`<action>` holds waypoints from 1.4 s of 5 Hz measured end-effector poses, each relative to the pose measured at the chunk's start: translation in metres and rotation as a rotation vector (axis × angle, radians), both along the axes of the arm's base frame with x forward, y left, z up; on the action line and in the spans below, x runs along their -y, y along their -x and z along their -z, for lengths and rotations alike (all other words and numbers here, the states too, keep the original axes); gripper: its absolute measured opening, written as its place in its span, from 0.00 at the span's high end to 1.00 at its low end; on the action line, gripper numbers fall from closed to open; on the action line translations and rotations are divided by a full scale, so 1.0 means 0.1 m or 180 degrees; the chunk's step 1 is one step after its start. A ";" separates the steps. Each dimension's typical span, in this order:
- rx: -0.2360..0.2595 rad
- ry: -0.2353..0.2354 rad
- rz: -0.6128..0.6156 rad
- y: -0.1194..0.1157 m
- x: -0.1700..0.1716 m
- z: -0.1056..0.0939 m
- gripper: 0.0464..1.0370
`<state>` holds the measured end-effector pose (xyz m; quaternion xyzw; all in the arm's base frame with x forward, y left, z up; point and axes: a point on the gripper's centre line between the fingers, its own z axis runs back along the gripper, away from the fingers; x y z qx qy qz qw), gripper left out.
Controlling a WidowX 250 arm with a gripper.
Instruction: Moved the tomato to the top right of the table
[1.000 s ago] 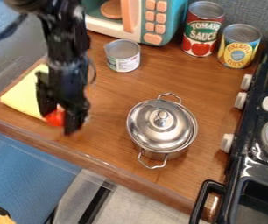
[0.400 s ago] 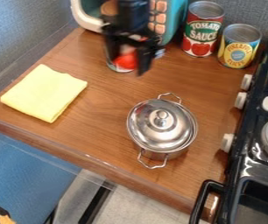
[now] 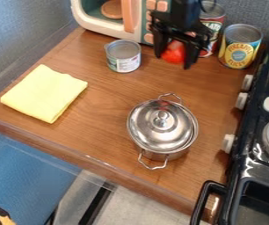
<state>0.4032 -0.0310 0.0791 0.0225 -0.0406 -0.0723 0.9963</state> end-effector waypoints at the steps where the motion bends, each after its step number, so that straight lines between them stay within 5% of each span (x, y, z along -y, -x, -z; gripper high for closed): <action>1: -0.0091 -0.0094 -0.0032 -0.19 0.14 0.26 0.20; 2: -0.0264 -0.0206 -0.0072 -0.18 0.12 0.49 0.17; 4: -0.0322 -0.0195 -0.0062 -0.18 0.13 0.49 0.03; 6: -0.0069 0.0086 -0.0124 -0.07 0.04 -0.17 0.04; 7: -0.0060 0.0127 -0.0091 0.04 -0.03 -0.31 0.04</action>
